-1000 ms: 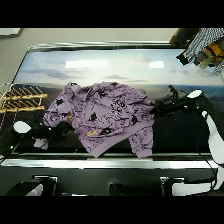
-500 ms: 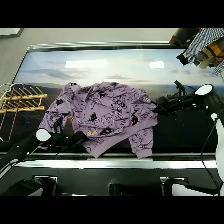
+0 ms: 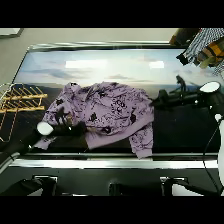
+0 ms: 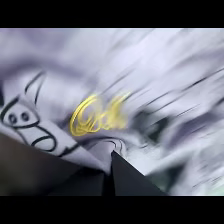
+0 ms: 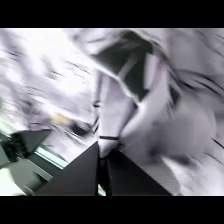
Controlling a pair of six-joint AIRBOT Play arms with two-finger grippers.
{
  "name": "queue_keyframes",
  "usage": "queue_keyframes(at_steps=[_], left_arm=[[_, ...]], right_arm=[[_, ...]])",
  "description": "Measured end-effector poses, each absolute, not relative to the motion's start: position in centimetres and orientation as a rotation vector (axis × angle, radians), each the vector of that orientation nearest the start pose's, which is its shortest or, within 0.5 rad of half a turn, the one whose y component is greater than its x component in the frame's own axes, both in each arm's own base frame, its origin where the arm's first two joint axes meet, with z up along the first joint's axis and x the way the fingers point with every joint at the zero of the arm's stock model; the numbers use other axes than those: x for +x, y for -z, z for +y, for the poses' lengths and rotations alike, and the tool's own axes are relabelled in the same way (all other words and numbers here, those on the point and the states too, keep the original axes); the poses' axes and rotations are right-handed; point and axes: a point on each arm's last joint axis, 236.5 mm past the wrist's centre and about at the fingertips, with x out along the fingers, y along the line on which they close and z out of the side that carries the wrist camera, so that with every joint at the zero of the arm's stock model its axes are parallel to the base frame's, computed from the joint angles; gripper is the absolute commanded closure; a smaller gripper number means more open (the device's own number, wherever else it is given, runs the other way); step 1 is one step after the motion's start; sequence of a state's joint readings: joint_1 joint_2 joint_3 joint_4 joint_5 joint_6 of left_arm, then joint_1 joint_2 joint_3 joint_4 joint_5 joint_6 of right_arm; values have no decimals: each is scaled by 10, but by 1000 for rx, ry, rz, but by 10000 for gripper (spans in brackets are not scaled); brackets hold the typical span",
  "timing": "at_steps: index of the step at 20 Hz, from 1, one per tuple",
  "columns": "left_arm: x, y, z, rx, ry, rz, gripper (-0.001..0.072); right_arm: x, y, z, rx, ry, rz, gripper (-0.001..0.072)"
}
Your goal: Fold the clothes and pants, and hang the long-sleeved shirts on hangers.
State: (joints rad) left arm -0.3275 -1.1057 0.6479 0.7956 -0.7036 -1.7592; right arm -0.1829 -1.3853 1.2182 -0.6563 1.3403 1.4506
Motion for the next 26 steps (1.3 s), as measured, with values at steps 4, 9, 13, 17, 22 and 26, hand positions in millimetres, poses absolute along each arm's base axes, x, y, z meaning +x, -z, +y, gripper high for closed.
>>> queue_keyframes(at_steps=[4, 9, 13, 17, 22, 26], left_arm=[[402, -102, -178, -681, 333, 902, 685], [438, -323, -128, -520, 384, 422, 683], [381, -441, -107, -345, 397, 187, 683], [298, -500, -87, -271, 352, 55, 682], [228, -513, -65, -286, 281, 21, 682], [259, -472, -64, -319, 244, 159, 682]], right_arm=[[455, -186, 109, 814, -559, 907, 674], [456, -392, 105, 664, -648, 407, 674], [369, -513, 116, 544, -697, 111, 674], [261, -573, 124, 381, -657, -79, 674], [190, -594, 106, 318, -497, -191, 673], [235, -560, 89, 400, -423, -33, 673]])
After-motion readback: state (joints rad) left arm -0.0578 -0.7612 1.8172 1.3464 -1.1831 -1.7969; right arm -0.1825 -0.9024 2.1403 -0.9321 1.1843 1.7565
